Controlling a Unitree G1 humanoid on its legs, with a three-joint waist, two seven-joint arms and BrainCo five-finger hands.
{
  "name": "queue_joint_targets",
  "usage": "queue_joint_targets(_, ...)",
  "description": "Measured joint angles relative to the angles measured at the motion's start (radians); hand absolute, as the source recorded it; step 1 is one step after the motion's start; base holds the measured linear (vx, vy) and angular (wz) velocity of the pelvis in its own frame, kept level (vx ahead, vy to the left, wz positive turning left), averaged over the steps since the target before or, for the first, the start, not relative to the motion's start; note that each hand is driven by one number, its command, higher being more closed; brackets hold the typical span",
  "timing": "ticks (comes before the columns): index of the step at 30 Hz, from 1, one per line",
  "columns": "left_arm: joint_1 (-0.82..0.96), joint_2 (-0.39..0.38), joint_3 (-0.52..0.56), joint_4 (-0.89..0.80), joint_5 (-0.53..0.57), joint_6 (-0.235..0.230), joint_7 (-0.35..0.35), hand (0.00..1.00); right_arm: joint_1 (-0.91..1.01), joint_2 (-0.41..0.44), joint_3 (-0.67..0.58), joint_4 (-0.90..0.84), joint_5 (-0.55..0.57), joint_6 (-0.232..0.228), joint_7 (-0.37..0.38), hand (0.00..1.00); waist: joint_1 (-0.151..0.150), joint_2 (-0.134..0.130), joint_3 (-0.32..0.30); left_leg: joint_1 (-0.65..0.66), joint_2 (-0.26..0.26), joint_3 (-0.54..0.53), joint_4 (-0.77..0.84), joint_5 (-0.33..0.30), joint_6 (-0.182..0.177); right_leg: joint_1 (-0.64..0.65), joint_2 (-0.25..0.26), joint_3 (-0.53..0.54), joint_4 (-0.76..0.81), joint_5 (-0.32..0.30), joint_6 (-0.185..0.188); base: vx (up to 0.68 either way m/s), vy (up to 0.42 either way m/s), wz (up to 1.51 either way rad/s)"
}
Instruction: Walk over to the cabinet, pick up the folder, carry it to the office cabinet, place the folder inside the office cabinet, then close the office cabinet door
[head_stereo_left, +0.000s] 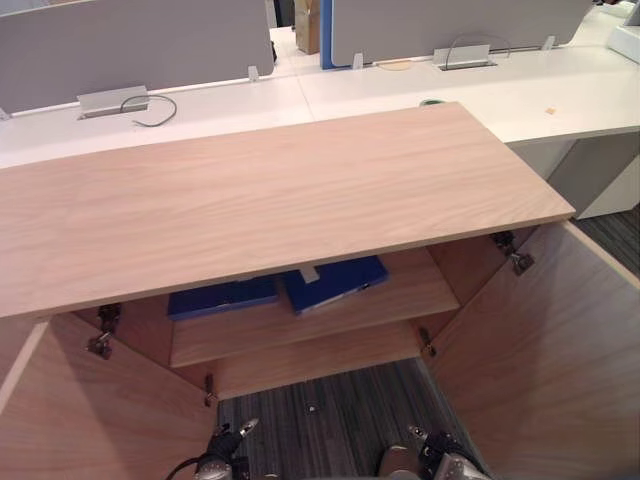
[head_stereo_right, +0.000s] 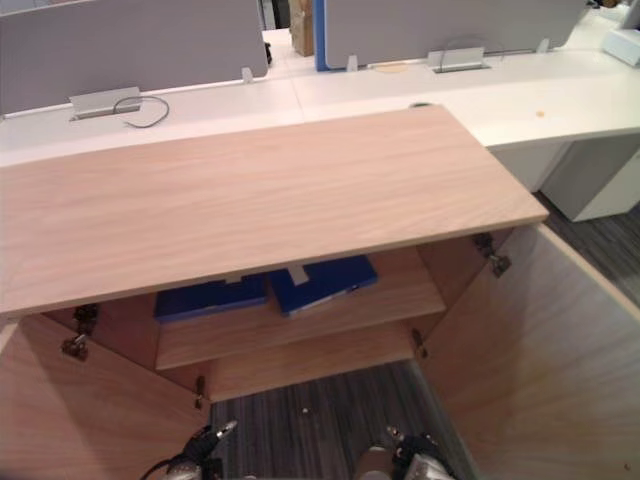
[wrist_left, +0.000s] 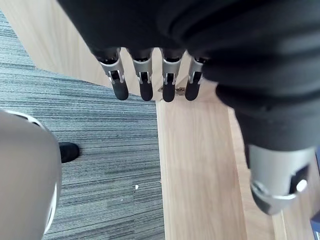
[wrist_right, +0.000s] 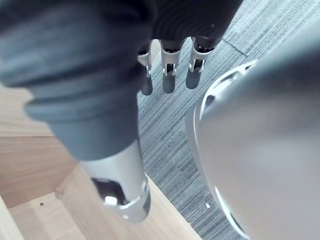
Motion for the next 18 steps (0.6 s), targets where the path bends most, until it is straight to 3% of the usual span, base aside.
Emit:
queue_joint_targets(1,0.000,-0.028,0.030,0.012,0.016,0.000,0.005,0.00,0.006,-0.013,-0.005,-0.002,0.000,-0.001,0.000,0.00,0.000,0.034,0.001,0.003,0.028,-0.019,-0.016,0.003,-0.032,0.010,0.031,-0.004,0.017,0.016,0.010,0.13,-0.349,0.21)
queue_joint_targets(3,0.001,-0.056,0.067,0.013,0.030,-0.001,0.008,0.00,0.006,-0.024,-0.010,-0.010,0.000,-0.001,0.000,0.00,0.003,0.059,-0.008,0.009,0.053,-0.027,-0.045,0.024,-0.051,0.011,0.062,-0.011,0.013,0.005,-0.006,0.08,-0.245,0.06)
queue_joint_targets(5,-0.002,-0.068,0.098,0.012,0.032,-0.001,0.008,0.00,0.010,-0.023,-0.015,-0.010,-0.001,-0.001,0.001,0.00,0.001,0.059,-0.009,0.027,0.071,-0.040,-0.078,0.060,-0.067,0.036,0.078,-0.039,-0.006,0.002,-0.010,0.03,-0.216,0.20)
queue_joint_targets(9,0.005,-0.078,0.154,0.011,0.031,-0.001,0.007,0.00,0.047,-0.021,-0.031,-0.008,-0.012,0.003,0.010,0.00,0.004,0.052,-0.023,0.052,0.094,-0.060,-0.127,0.070,-0.073,0.097,0.104,-0.084,-0.077,0.013,-0.019,-0.04,-0.062,0.36)
queue_joint_targets(18,0.042,-0.032,0.097,0.013,0.031,0.002,0.007,0.00,0.053,-0.010,0.045,0.008,-0.041,0.002,0.012,0.00,0.013,0.024,-0.055,0.030,0.058,-0.061,-0.138,0.075,-0.075,0.160,0.109,-0.079,-0.283,0.153,0.002,-0.03,0.059,-0.02)
